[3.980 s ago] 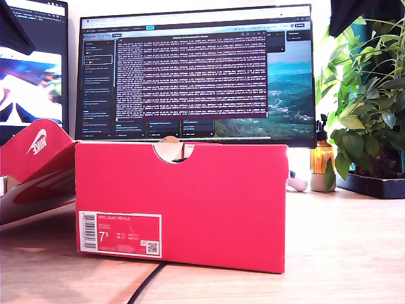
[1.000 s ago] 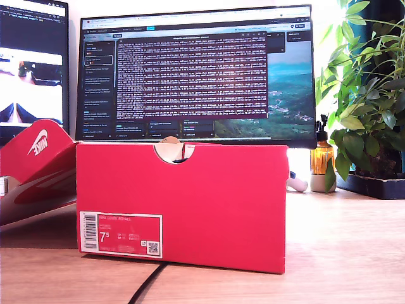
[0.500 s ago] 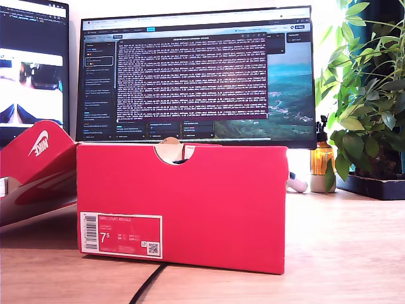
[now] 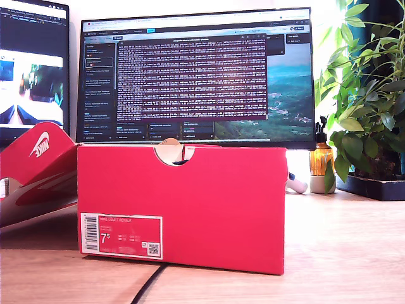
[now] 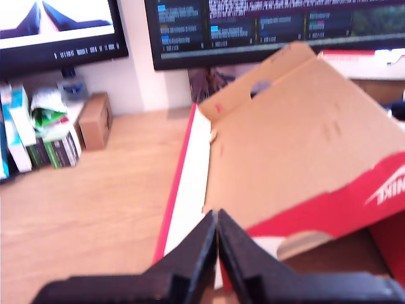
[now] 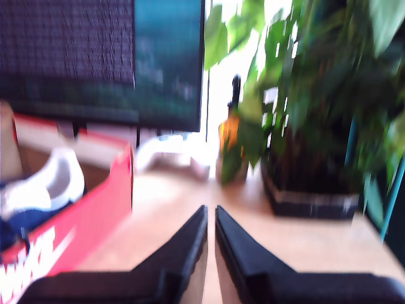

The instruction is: Pack the blue shoes by picking the first shoe and placing it inside the red shoebox, left side, then picking and rotating the second shoe and placing it in the shoebox

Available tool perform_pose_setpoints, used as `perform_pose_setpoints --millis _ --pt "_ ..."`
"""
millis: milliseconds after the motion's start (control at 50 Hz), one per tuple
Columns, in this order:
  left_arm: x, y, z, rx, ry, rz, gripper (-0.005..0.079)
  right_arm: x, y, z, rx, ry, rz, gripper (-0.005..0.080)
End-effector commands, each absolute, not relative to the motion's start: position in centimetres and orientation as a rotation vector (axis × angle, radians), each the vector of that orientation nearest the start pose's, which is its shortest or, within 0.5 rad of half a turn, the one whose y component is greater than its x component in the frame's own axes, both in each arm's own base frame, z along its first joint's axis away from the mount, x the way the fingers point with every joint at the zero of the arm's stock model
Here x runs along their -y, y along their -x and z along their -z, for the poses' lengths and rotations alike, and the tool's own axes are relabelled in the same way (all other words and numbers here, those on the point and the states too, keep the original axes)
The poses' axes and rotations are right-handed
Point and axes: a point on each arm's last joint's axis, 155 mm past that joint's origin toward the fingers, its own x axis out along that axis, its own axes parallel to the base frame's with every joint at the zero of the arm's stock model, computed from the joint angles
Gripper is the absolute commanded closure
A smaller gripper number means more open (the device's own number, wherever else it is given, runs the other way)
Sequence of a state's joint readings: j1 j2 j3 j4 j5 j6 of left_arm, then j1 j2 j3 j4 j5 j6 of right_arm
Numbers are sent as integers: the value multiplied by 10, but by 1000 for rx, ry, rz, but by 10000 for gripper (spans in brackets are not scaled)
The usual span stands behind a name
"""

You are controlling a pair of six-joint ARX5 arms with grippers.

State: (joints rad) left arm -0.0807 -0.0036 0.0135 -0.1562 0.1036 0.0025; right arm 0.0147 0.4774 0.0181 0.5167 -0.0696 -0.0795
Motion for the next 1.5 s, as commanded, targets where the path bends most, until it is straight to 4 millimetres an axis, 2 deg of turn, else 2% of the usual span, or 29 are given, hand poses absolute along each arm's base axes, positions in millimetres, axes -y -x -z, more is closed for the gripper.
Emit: perform_pose_setpoints --millis 0,260,440,720,900,1040,1480 --pt "39 -246 -128 -139 0 183 761 -19 -279 -184 71 84 -88 765" --pt "39 -247 -130 -130 -6 183 761 -18 -269 -188 86 81 -84 765" --pt "39 -247 -130 -131 -6 183 761 -13 -263 -153 -54 75 -66 765" --pt "38 -246 -124 -155 5 181 761 -12 -250 -118 -187 5 -61 765" --pt "37 -245 -118 -183 32 171 761 -13 -249 -125 -165 -55 -58 765" --pt "37 -241 -100 -257 33 172 761 -13 -249 -125 -165 -75 -59 765" --pt "37 -241 -101 -256 51 169 761 -11 -249 -125 -164 -76 -45 765"
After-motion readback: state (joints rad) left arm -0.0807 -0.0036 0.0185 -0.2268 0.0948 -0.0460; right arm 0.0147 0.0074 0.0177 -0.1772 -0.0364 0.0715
